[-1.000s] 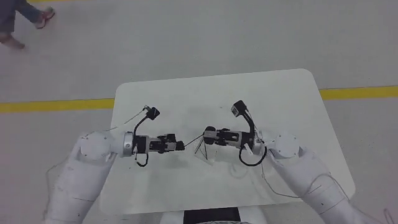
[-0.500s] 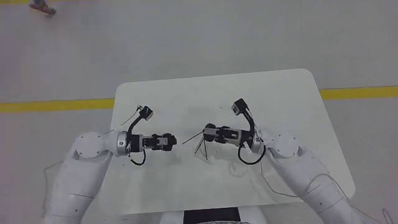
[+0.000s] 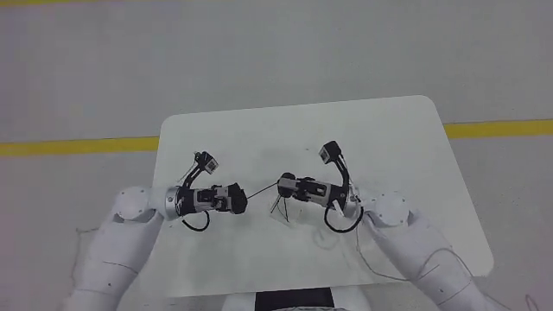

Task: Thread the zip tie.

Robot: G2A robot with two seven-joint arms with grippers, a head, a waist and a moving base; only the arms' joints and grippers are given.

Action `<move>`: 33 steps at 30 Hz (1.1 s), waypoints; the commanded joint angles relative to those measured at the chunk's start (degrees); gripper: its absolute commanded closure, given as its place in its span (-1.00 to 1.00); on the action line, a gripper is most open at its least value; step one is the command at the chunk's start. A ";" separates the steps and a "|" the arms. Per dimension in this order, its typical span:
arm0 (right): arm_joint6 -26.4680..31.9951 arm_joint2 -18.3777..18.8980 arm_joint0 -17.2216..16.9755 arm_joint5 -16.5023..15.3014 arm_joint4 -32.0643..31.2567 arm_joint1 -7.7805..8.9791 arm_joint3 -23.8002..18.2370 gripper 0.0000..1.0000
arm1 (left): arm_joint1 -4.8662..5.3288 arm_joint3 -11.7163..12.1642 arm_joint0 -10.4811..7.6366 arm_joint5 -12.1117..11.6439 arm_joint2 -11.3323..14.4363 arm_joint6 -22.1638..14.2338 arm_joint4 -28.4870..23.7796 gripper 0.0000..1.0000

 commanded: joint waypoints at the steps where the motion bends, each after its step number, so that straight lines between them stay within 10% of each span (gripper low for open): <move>1: 0.44 0.27 -0.10 0.00 0.45 -0.28 0.36 1.00 | 0.12 1.28 -0.91 0.01 1.03 0.01 -0.99 -1.00; 6: 3.28 0.66 -0.02 0.00 2.99 -1.22 1.91 1.00 | 0.38 3.20 -3.15 0.01 4.39 0.01 -2.28 -1.00; 33: -0.92 -0.53 -2.39 0.00 1.49 -3.43 1.84 1.00 | -0.11 4.55 -2.99 0.01 7.03 2.97 -3.96 -1.00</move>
